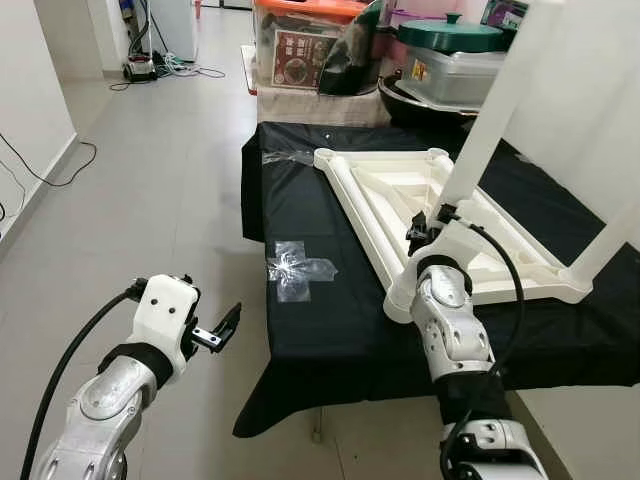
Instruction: Building children table
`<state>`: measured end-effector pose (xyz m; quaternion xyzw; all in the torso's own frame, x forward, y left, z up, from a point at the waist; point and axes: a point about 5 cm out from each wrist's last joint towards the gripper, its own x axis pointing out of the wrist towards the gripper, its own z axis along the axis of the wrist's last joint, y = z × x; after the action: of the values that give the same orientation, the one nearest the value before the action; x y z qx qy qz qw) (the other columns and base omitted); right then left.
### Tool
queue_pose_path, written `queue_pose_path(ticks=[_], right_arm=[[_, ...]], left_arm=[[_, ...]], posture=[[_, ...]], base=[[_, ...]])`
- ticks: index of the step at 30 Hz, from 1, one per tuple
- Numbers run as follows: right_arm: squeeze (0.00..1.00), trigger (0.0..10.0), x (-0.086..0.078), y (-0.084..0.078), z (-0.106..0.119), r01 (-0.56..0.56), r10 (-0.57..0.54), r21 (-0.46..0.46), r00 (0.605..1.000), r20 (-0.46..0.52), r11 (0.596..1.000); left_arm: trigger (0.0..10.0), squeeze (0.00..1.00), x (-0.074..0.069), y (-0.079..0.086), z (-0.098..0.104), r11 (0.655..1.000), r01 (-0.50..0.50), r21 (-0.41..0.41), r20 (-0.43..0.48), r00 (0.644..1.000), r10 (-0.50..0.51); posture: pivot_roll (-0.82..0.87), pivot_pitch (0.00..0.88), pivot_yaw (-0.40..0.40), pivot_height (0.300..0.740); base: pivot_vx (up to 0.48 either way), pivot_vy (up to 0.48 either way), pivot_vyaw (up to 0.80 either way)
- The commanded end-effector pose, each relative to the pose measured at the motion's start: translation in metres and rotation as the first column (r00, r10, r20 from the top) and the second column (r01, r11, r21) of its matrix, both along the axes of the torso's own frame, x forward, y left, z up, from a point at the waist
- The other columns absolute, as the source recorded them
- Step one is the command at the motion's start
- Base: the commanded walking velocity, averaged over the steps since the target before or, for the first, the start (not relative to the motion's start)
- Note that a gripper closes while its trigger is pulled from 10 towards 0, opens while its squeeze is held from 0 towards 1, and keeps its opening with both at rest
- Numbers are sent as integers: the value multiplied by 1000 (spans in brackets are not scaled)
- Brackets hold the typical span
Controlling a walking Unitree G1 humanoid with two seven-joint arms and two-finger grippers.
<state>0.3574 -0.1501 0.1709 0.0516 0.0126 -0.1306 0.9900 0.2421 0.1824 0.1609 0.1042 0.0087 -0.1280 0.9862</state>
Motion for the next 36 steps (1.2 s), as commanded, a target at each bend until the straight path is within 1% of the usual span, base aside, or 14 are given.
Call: queue_pose_path(ticks=[1, 9, 10, 11, 14, 21, 22, 25, 27, 30, 33, 34, 35, 36], right_arm=[[0, 0, -7, -1, -39, -16, 18, 15, 981, -193, 1000], [0, 0, -5, -11, -38, 19, -18, 2, 979, -202, 1000], [0, 0, -6, -9, -39, 24, -16, 37, 979, -202, 999], [0, 0, -6, -9, -39, 24, -16, 37, 979, -202, 999], [0, 0, -4, 2, -31, 1, 37, 205, 983, -180, 979], [0, 0, 1, 6, -25, -45, 94, 270, 981, -171, 962], [0, 0, 0, 9, -27, -76, 134, 306, 976, -173, 949], [0, 0, -1, 13, -29, -108, 171, 333, 971, -166, 937], [0, 0, -3, 22, -33, -169, 251, 403, 955, -160, 899], [0, 0, -3, 26, -33, -208, 296, 422, 942, -155, 883], [0, 0, -4, 34, -38, -257, 390, 509, 904, -173, 822], [0, 0, -4, 34, -38, -257, 390, 509, 904, -173, 822], [0, 0, -6, 38, -39, -268, 419, 545, 891, -172, 794], [0, 0, -6, 38, -39, -268, 419, 545, 891, -172, 794]], left_arm=[[10000, 0, 0, -2, -4, 1000, 4, -3, -14, 1000, -4], [10000, 0, 0, -3, -5, 1000, 0, -6, -13, 1000, 0], [10000, 0, 0, -3, -4, 1000, 0, -6, -11, 1000, 0], [10000, 0, 0, -3, -4, 1000, 0, -6, -11, 1000, 0], [10000, 0, 1, -4, -3, 1000, 5, -12, -7, 1000, -5], [10000, 0, 2, -4, -3, 1000, 11, -9, -6, 1000, -11], [10000, 0, 2, -4, -3, 1000, 11, -9, -5, 1000, -11], [10000, 0, 2, -4, -4, 1000, 11, -10, -5, 1000, -11], [10000, 0, 3, -4, -4, 1000, 11, -10, -4, 1000, -11], [10000, 0, 3, -5, -4, 1000, 12, -11, -4, 1000, -12], [10000, 0, 3, -6, -4, 1000, 15, -15, -4, 1000, -15], [10000, 0, 3, -6, -4, 1000, 15, -15, -4, 1000, -15], [10000, 0, 3, -6, -4, 1000, 16, -16, -5, 1000, -16], [10000, 0, 3, -6, -4, 1000, 16, -16, -5, 1000, -16]], posture=[[124, 0, -128, 740], [121, 0, -131, 740], [122, 0, -132, 740], [122, 0, -132, 740], [121, 0, -127, 740], [120, 0, -127, 740], [120, 0, -127, 740], [120, 0, -127, 740], [119, 0, -130, 740], [119, 0, -131, 740], [123, 0, -134, 740], [123, 0, -134, 740], [126, 0, -136, 740], [126, 0, -136, 740]], base=[[0, 0, 0], [0, 0, 0], [0, 0, 0], [0, 0, 0], [0, 0, 0], [0, 0, 0], [0, 0, 0], [0, 0, 0], [0, 0, 0], [0, 0, 0], [0, 0, 0], [0, 0, 0], [0, 0, 0], [0, 0, 0]])
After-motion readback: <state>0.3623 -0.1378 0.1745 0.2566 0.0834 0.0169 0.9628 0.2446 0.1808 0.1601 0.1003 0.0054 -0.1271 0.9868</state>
